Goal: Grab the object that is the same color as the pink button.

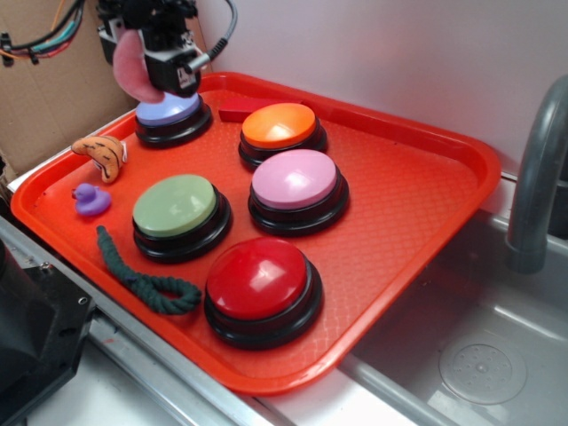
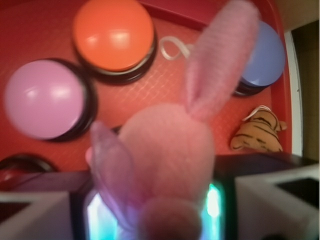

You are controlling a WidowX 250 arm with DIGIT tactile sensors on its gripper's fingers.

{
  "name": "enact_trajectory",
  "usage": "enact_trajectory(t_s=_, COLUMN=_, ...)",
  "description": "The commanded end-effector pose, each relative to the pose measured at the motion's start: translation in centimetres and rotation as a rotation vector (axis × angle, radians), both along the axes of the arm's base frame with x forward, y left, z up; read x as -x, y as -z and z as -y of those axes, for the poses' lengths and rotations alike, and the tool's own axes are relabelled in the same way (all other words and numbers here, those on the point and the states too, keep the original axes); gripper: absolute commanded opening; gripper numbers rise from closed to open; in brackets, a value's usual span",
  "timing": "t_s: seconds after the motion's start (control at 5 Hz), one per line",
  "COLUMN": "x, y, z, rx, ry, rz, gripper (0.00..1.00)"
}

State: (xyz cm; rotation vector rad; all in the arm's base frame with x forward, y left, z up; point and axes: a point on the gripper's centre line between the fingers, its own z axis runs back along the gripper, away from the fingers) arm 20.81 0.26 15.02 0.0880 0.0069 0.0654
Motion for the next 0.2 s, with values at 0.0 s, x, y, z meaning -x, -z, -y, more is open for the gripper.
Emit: enact_trajectory(t_s=0.0, x=0.72, y=-1.35, z=0.44, rx=-0.009, ry=-0.054, rz=0.046, gripper=0.0)
